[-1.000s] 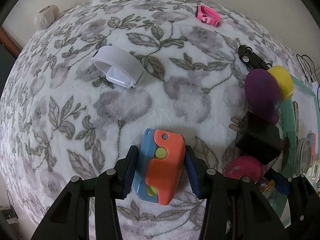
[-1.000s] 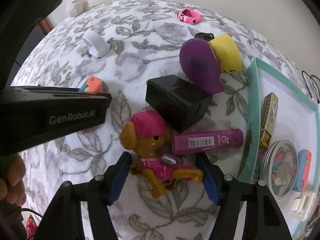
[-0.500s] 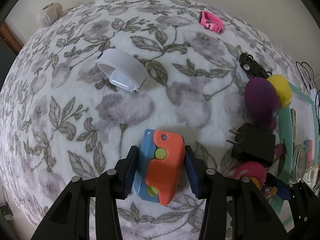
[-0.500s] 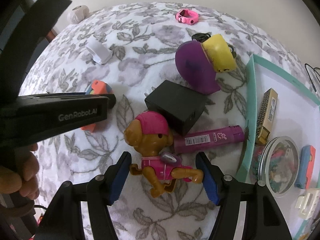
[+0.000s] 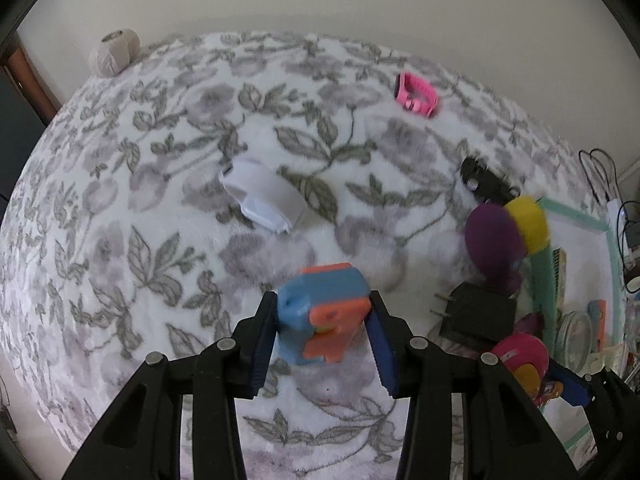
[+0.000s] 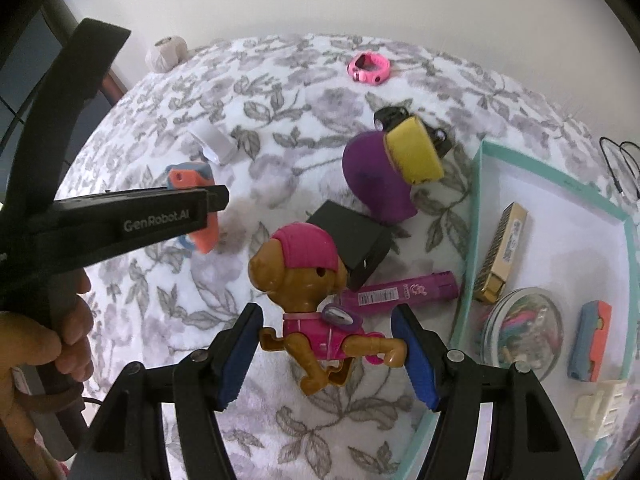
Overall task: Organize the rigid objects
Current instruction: 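Carry the orange-and-blue toy and pink dog into the tray and open both grippers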
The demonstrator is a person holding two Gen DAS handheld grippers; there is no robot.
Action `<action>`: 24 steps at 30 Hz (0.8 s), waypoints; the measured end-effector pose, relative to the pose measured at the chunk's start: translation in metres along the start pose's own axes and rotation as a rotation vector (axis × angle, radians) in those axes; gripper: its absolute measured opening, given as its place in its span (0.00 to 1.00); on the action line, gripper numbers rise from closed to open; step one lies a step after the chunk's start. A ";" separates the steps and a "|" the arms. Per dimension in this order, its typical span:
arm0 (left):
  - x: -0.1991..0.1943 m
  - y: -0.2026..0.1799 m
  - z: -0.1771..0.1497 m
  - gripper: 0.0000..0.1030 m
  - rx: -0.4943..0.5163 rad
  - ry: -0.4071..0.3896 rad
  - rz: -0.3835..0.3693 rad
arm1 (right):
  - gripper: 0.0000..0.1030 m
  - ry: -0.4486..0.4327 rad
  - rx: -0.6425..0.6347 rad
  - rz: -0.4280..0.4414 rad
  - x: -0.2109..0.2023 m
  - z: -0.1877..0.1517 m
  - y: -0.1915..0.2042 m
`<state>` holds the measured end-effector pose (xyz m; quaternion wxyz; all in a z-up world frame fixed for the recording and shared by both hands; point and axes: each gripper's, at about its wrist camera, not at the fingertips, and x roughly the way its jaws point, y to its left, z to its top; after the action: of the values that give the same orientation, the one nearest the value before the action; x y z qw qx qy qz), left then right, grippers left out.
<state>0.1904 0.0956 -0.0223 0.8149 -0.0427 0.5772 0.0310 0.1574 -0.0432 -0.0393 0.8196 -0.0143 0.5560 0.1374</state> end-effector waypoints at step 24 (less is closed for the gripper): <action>-0.107 -0.065 0.009 0.44 0.075 -0.325 -0.104 | 0.67 -0.202 0.171 -0.057 -0.087 0.002 -0.087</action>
<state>0.1694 0.0320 0.0840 0.8991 -0.0366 0.4355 -0.0262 0.1505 -0.1445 0.0301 0.8733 0.0537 0.4795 0.0670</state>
